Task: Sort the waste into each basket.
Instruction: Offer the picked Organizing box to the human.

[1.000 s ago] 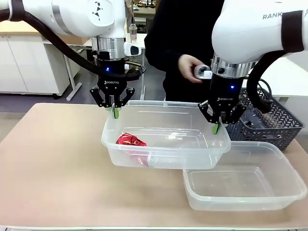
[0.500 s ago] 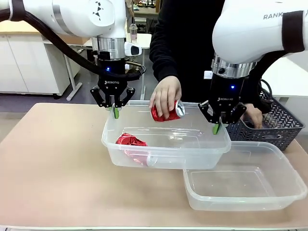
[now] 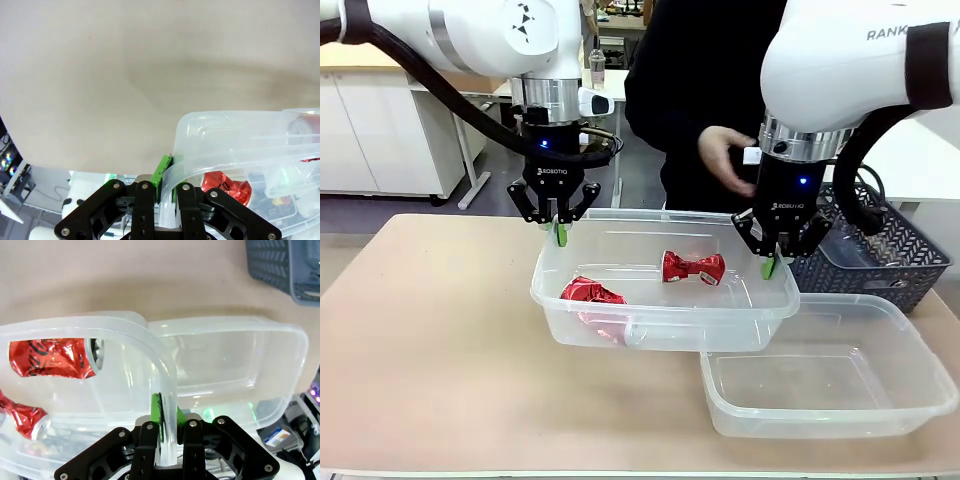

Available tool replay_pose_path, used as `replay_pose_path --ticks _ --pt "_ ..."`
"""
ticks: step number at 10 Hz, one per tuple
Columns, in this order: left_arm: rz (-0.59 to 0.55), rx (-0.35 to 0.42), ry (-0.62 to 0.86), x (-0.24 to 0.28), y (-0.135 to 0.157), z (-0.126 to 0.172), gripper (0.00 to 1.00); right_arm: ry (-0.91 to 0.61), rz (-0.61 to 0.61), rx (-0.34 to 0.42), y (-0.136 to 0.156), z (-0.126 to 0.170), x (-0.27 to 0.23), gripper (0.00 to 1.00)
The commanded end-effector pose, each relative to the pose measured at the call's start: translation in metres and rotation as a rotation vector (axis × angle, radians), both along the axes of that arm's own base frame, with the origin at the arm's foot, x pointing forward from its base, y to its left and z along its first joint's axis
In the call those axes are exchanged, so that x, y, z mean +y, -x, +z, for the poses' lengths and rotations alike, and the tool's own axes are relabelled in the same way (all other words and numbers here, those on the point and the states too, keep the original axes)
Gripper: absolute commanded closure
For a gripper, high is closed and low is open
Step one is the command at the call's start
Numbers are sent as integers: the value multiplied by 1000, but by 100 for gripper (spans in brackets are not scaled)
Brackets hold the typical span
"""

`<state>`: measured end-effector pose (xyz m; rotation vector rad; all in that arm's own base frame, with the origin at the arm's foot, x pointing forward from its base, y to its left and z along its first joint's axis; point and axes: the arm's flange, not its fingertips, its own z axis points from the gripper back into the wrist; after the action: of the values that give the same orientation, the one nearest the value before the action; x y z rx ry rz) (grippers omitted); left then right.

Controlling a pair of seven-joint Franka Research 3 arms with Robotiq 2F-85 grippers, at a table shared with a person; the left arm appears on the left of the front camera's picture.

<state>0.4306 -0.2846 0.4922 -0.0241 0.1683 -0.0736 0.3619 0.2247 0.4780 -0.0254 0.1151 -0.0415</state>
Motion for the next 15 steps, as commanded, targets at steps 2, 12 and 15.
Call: replay_pose_path --ticks 2,12,15 --pt "8 -14 -2 1 4 -1 94 6 3 -2 1 6 6 95" --pt "8 -14 -2 1 4 -1 94 6 3 -2 1 6 6 95" --pt "8 -14 -2 1 4 -1 94 6 3 -2 1 6 6 95"
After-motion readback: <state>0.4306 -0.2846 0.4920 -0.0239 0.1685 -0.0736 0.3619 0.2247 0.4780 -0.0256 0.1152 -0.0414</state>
